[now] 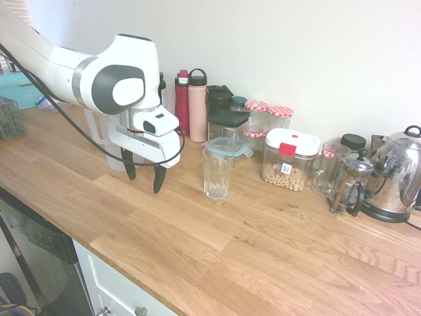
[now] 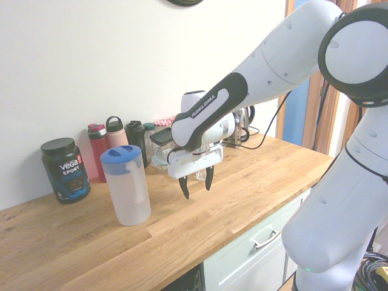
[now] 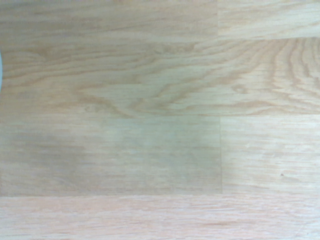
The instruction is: Pour me some water
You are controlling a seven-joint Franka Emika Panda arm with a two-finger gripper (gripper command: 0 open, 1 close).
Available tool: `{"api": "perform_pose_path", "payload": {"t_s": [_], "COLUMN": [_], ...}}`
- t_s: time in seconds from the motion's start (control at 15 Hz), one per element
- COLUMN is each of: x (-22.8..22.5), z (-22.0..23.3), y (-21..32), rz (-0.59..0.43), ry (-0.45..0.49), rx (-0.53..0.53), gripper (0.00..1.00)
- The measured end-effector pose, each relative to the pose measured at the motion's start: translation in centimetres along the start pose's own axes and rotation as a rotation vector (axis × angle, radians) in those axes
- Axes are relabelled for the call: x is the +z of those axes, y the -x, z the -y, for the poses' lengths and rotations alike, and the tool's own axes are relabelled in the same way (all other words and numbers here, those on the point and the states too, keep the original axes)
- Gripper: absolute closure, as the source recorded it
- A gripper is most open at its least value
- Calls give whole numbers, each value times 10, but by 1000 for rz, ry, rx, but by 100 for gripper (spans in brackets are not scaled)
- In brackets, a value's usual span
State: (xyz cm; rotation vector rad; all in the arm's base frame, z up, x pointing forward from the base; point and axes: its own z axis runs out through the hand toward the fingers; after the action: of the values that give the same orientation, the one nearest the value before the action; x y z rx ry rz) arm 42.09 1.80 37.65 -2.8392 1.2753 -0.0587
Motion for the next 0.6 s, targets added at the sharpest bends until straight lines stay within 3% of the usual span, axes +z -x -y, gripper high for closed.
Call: {"api": "perform_pose_path", "payload": {"t_s": [0.27,0.4,0.6], "x": [-10,-37,-89], "z": [1,-1,-4], "y": [9,34,83], "rz": [1,-32,-93], "ry": [10,38,-19], "rx": [5,44,27], "gripper": [0,0,0]}}
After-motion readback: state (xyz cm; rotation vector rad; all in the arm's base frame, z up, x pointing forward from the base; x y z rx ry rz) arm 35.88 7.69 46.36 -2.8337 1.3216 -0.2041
